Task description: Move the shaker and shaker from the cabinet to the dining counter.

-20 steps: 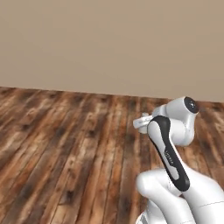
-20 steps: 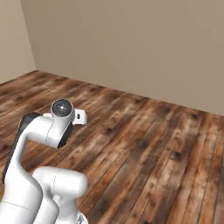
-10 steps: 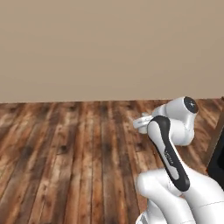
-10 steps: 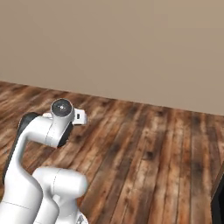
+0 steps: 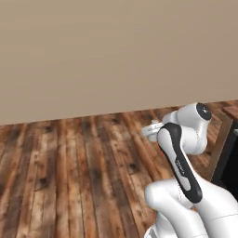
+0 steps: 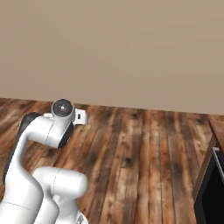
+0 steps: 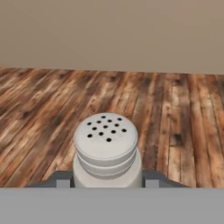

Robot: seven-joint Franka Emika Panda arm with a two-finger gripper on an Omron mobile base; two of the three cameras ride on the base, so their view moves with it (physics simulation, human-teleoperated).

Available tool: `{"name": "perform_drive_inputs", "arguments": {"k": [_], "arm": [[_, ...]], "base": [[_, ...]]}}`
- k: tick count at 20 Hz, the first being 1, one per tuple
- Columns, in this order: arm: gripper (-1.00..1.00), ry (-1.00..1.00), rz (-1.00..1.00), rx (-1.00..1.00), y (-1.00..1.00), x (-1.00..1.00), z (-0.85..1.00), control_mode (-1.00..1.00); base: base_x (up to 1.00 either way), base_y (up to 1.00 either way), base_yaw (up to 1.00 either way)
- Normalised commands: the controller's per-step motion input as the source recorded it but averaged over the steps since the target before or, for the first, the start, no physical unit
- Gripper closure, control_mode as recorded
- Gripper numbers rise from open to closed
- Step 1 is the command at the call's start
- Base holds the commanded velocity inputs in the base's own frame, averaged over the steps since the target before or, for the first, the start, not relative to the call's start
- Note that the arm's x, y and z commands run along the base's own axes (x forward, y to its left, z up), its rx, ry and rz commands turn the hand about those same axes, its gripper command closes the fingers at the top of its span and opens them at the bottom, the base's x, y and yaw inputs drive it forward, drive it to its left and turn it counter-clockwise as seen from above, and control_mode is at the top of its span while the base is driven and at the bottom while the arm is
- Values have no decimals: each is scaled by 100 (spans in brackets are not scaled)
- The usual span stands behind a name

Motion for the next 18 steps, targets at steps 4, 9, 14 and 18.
{"name": "perform_drive_inputs", "arguments": {"k": [4, 9, 14, 18], "arm": [[100, 0, 0, 0, 0, 0, 0, 100], [100, 0, 0, 0, 0, 0, 0, 100], [100, 0, 0, 0, 0, 0, 0, 100], [100, 0, 0, 0, 0, 0, 0, 100]], "base": [[80, 15, -23], [84, 20, -19], [78, 19, -26], [58, 19, -47]]}}
